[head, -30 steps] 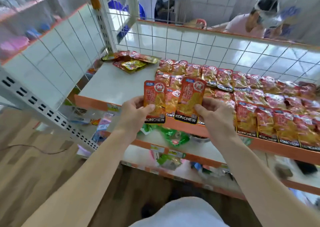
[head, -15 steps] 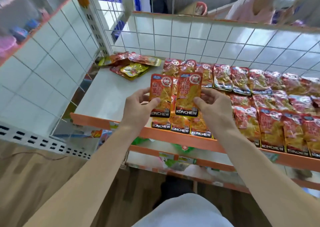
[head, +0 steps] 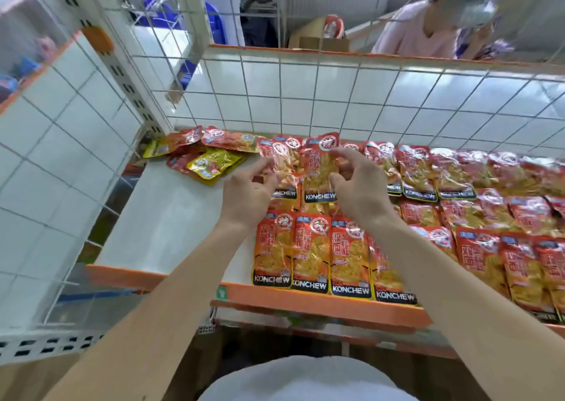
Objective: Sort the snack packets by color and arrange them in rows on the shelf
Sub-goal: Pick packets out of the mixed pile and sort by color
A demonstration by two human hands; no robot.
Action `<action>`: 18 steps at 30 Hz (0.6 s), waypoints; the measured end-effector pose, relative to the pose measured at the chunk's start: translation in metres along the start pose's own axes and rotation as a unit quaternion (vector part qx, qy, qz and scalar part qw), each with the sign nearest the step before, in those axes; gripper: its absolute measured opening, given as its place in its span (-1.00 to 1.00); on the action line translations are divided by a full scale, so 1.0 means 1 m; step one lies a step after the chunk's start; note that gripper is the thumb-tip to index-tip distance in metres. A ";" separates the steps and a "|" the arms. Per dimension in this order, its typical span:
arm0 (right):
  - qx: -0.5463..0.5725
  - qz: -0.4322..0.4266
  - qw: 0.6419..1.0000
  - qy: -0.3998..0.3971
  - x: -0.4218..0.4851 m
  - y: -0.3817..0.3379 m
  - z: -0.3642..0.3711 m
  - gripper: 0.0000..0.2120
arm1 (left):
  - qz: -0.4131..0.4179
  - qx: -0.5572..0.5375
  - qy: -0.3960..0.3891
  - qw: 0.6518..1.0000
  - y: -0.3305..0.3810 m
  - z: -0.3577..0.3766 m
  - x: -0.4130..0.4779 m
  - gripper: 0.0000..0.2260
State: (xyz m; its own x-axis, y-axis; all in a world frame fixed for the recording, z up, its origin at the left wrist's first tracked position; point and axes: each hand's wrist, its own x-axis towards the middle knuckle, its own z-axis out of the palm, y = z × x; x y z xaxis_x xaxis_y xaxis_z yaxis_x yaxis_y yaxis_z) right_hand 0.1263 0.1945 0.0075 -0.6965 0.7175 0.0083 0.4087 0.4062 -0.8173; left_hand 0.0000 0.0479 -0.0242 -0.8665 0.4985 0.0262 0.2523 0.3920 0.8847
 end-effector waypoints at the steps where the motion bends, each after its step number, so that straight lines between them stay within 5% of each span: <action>1: -0.015 -0.007 1.000 0.004 0.005 -0.001 0.002 -0.55 | 0.012 0.030 -0.012 0.999 -0.001 0.002 0.007 -0.66; 8: -0.163 -0.043 0.986 -0.010 0.026 0.010 0.023 -0.55 | 0.168 0.264 -0.009 0.950 -0.031 0.020 0.033 -0.67; 12: -0.283 -0.045 0.958 0.000 0.024 0.021 0.029 -0.61 | 0.183 0.275 0.014 0.944 -0.040 0.021 0.031 -0.63; 18: -0.333 -0.089 0.939 -0.025 0.016 0.026 0.037 -0.56 | 0.233 0.311 -0.052 0.920 -0.046 0.023 0.030 -0.57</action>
State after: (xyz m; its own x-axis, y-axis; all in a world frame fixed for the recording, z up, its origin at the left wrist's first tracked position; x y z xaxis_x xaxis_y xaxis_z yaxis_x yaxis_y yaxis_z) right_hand 0.1039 0.1957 -0.0348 -0.8089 0.5838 0.0699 0.5492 0.7926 -0.2650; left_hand -0.0277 0.0625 -0.0742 -0.5637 0.7835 0.2615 0.8116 0.4668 0.3512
